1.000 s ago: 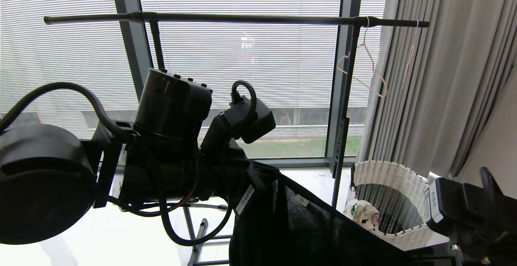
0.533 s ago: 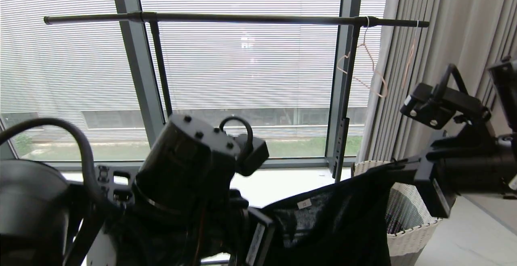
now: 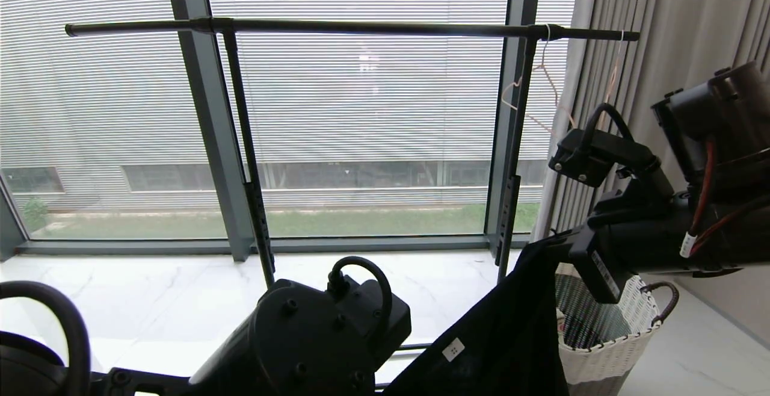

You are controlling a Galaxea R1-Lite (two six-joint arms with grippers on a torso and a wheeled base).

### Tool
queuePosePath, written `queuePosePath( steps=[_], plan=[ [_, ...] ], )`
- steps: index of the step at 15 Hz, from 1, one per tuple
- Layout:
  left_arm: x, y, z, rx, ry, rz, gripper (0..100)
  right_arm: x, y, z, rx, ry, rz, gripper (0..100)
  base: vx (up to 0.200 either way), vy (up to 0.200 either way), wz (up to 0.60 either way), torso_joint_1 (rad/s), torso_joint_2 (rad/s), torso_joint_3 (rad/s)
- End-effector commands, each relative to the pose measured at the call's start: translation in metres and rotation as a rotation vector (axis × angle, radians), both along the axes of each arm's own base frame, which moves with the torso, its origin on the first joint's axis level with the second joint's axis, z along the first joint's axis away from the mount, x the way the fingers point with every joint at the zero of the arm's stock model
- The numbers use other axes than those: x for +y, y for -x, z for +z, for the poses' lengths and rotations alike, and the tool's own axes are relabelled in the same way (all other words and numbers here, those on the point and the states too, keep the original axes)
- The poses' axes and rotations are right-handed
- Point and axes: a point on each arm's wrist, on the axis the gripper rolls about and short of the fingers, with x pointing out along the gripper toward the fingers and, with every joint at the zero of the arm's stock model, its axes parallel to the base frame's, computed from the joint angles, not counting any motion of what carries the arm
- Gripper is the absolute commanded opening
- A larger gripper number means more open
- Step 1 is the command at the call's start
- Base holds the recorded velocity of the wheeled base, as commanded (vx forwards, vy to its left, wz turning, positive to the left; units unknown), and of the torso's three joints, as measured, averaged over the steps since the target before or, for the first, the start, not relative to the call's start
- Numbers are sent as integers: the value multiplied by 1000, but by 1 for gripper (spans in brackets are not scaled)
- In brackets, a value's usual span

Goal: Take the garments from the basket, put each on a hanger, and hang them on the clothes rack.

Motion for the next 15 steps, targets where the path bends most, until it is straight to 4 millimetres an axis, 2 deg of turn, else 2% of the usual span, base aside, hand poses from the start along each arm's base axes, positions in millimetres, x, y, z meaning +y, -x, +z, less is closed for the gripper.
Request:
queuePosePath(
  steps=[1,2,3,4,7,8,11,13,14,15],
  plan=[
    [5,-19,6,-31,31,86,0,-7,13,0,11,11,14,0,0,0,0,0,0,0],
    [8,-44,12,-70,93,178,0,-13,24,1,28,23,31,0,0,0,0,0,0,0],
    [12,-59,14,-107,130,229,0,-16,36,2,44,36,59,0,0,0,0,0,0,0],
    [16,-66,15,-132,128,234,0,-15,45,1,53,33,107,0,0,0,0,0,0,0],
    [16,-66,15,-150,107,208,0,-9,61,-4,72,37,202,0,0,0,0,0,0,0],
    [16,-66,15,-150,107,208,0,-8,63,-7,79,46,211,100,0,0,0,0,0,0],
    [19,-67,12,-151,87,224,0,-16,82,-5,64,29,265,100,0,0,0,0,0,0],
    [24,-66,2,-149,35,250,0,-28,90,-4,43,21,256,100,0,0,0,0,0,0],
    [31,-63,-2,-141,4,258,0,-37,88,-4,15,31,189,100,0,0,0,0,0,0],
    [51,-57,0,-137,-37,274,0,-53,83,-6,-21,64,47,100,0,0,0,0,0,0]
  ],
)
